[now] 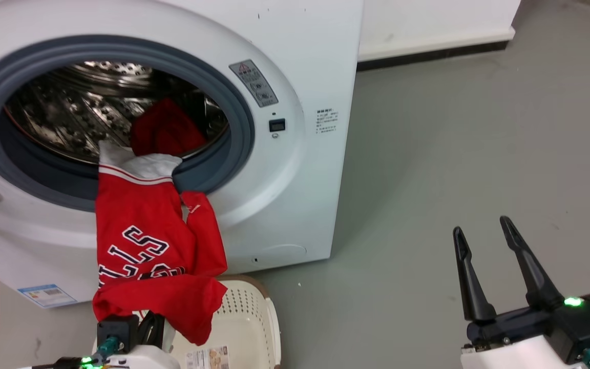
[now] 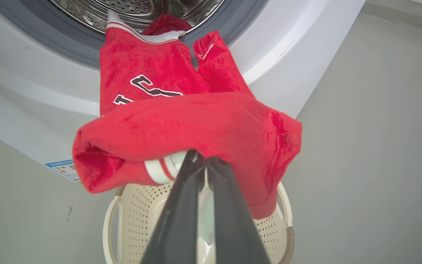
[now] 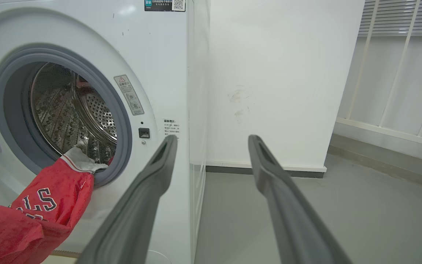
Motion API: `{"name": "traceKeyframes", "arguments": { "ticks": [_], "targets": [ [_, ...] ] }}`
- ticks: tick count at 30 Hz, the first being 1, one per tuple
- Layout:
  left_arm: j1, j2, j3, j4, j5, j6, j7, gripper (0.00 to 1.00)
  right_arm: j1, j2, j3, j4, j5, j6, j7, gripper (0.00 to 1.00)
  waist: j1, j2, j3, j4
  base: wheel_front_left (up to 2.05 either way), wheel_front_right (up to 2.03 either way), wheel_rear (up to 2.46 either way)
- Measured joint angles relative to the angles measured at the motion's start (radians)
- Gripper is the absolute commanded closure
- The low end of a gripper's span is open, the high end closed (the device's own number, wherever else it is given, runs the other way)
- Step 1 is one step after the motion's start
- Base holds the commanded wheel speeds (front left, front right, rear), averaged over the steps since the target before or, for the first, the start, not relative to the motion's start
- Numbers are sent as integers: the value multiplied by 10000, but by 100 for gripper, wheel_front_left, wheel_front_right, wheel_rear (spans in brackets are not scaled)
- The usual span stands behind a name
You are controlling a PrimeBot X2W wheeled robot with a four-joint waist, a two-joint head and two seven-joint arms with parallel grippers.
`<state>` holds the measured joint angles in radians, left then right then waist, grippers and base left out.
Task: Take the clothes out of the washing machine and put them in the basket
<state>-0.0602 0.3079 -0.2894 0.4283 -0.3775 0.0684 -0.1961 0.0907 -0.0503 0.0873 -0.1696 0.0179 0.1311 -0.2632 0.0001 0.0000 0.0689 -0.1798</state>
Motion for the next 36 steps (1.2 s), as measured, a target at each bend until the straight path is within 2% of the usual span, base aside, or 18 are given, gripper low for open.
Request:
{"name": "traceKeyframes", "arguments": {
  "ticks": [9, 20, 29, 36],
  "targets": [
    [-1394, -309, 6, 2545, -219, -510, -376, 100, -823, 0, 58, -107, 107, 0, 2, 0, 1, 0, 1315, -292, 0, 0, 0],
    [-3239, -493, 90, 5400, -291, -926, -619, 100, -1666, 0, 121, -234, 412, 0, 0, 0, 2, 1, 2851, -592, 0, 0, 0],
    [-4321, -570, -107, 6961, -102, -1216, -642, 100, -2056, 0, 102, -265, 535, 0, 0, 0, 1, 0, 3608, -662, 0, 0, 0],
    [-4806, -665, -267, 8002, -44, -1229, -637, 100, -2266, 0, 144, -265, 635, 0, 2, 0, 1, 0, 3905, -703, 0, 0, 0]
  ]
}}
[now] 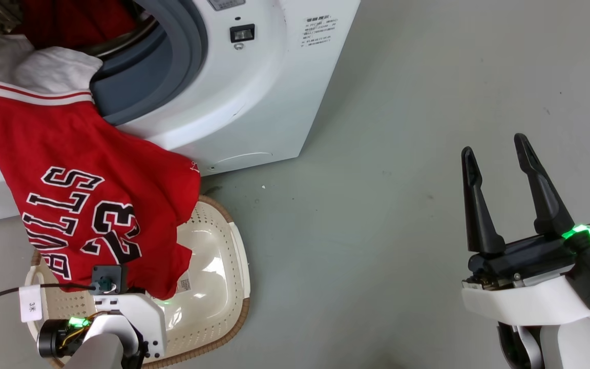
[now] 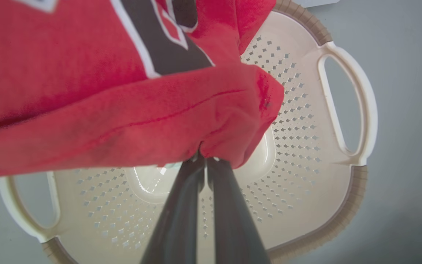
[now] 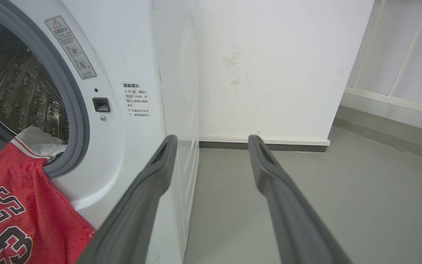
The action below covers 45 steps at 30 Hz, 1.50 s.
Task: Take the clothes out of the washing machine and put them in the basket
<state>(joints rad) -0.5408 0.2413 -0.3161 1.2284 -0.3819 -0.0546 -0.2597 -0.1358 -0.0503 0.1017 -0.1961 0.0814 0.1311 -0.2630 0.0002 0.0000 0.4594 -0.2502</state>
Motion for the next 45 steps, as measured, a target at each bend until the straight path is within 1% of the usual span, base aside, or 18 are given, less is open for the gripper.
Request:
{"name": "traceKeyframes", "arguments": {
  "ticks": [4, 5, 6, 7, 15, 19, 23, 25, 29, 31, 36, 39, 41, 45],
  "targets": [
    [-201, -6, -67, 224, -6, -33, 12, 100, -80, 0, 2, 0, 52, 0, -2, 0, 0, 0, 120, -38, 0, 0, 0],
    [-232, -8, -79, 267, -8, -29, 15, 86, -83, 0, -6, -2, 54, 0, -2, 0, 0, 0, 144, -44, 0, 0, 0],
    [-267, -8, -115, 299, 6, 17, 19, 3, -83, 0, -19, -2, 63, 0, 0, 0, 0, 0, 160, -43, 0, 0, 0],
    [-299, -13, -123, 328, 0, 17, 19, 0, -83, 0, -27, 0, 63, 0, 0, 0, 0, 0, 166, -38, 0, 0, 0],
    [-199, -144, -201, 481, -111, 4, 192, 0, -59, 0, 0, 102, 12, 0, 0, 0, -1, 0, -206, 40, 0, 0, 0],
    [237, -278, -203, 525, -203, -44, 134, 0, 153, 0, 31, 184, -35, 0, 0, 0, -1, 0, -655, 132, 0, 0, 0],
    [536, -320, -144, 385, -276, 27, 12, 0, 416, 2, 17, 255, -125, 0, -2, 0, -1, 0, -1187, 255, 0, 0, 0],
    [709, -316, -58, -15, -276, 142, -4, 0, 575, 0, 2, 267, -178, 0, 0, 0, -2, 0, -1464, 324, 0, 0, 0],
    [1226, -234, 278, -1530, -148, 573, -25, 0, 858, 0, -23, 311, -272, 0, 0, 0, -2, 0, -1981, 471, 0, 0, 0],
    [1637, -207, 466, -2255, 21, 802, -31, 0, 1020, 2, -21, 330, -303, 0, 0, 0, -3, 0, -2222, 535, 0, 0, 0],
    [2289, -224, 991, -3977, 525, 1208, -35, 0, 1283, 0, -44, 353, -399, 0, -2, 0, -3, 0, -2684, 661, 0, 0, 0],
    [2526, -236, 1327, -4798, 853, 1340, -33, 0, 1362, 0, -42, 357, -424, 0, 0, 0, -4, 0, -2796, 696, 0, 0, 0],
    [2612, -270, 1505, -5164, 1007, 1346, -33, 0, 1361, 0, -27, 351, -449, 0, -2, 0, -4, 0, -2813, 688, 0, 0, 0],
    [2547, -291, 1839, -5442, 1254, 1338, -33, 0, 1357, 0, -2, 316, -449, 0, -2, 0, -4, 0, -2723, 651, 0, 0, 0]
  ]
}}
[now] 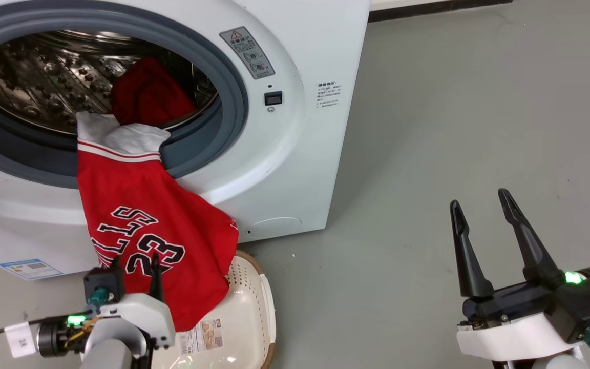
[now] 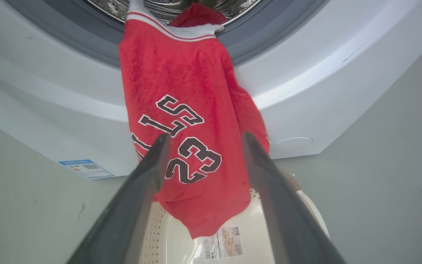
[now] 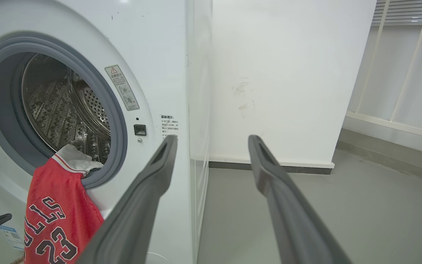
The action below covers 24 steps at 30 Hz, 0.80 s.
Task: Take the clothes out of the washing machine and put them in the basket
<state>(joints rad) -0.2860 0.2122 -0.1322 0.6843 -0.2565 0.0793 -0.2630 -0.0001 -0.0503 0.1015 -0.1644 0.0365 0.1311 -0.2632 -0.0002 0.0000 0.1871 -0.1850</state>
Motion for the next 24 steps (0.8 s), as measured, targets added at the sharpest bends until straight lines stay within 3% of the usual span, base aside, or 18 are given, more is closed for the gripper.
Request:
{"name": "traceKeyframes", "arguments": {
  "ticks": [24],
  "targets": [
    [-3910, 1001, 796, 2918, 261, -265, -2, 0, -1223, 0, 194, -366, 368, 0, 2, 0, 2, 0, 2358, -773, 0, 0, 0]
  ]
}}
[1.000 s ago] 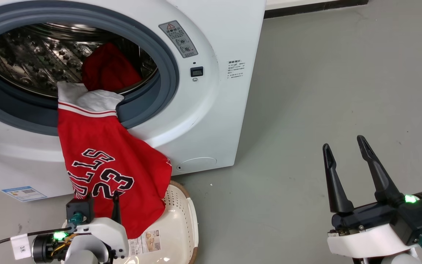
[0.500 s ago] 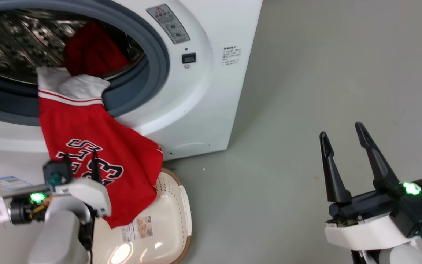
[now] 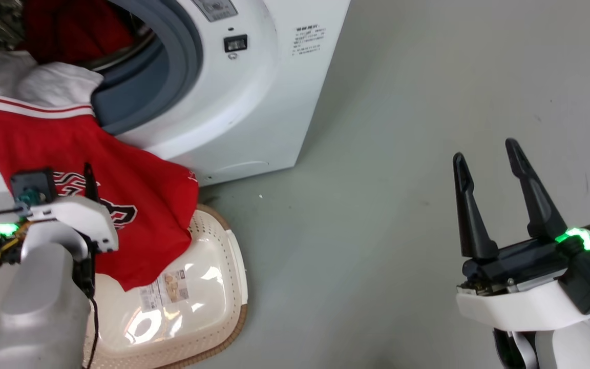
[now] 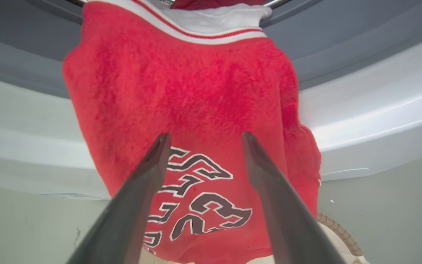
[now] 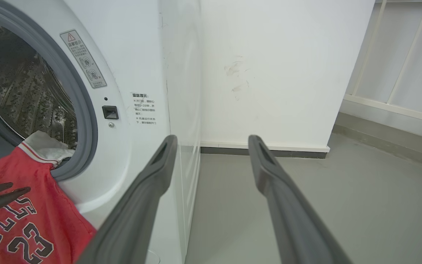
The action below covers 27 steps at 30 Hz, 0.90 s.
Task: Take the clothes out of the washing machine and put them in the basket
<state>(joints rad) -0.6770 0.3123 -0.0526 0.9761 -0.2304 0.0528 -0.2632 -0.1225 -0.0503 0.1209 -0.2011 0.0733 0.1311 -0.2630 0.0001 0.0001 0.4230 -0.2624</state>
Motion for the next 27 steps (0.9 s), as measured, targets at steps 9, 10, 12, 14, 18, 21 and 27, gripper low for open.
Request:
{"name": "traceKeyframes", "arguments": {
  "ticks": [9, 10, 12, 14, 18, 21, 27],
  "targets": [
    [-755, 199, 316, 167, -42, 13, 0, 0, -229, 0, -63, -67, 84, 0, -2, 0, 0, 0, 694, -168, 0, 0, 0],
    [-787, 201, 326, 174, -40, 13, 2, 0, -240, 0, -69, -67, 84, 0, -2, 0, 0, 0, 739, -177, 0, 0, 0],
    [-815, 213, 353, 186, -33, 13, 2, 0, -267, 0, -75, -73, 88, 0, 0, 0, 0, 0, 811, -189, 0, 0, 0],
    [-855, 245, 391, 169, -15, 12, 2, 0, -316, 0, -82, -77, 102, 0, 0, 0, 1, 0, 866, -198, 0, 0, 0],
    [-859, 238, 456, 138, -6, -12, 6, 6, -338, 0, -104, -81, 130, 0, -2, 0, 1, 0, 911, -193, 0, 0, 0],
    [-853, 236, 516, 105, 42, -2, 10, 100, -344, 0, -84, -81, 130, 0, 0, 0, 0, 0, 930, -193, 0, 0, 0],
    [-850, 178, 564, 107, 105, -81, 29, 100, -364, 0, -107, -40, 125, 0, 0, 0, 1, 0, 812, -143, 0, 0, 0]
  ]
}}
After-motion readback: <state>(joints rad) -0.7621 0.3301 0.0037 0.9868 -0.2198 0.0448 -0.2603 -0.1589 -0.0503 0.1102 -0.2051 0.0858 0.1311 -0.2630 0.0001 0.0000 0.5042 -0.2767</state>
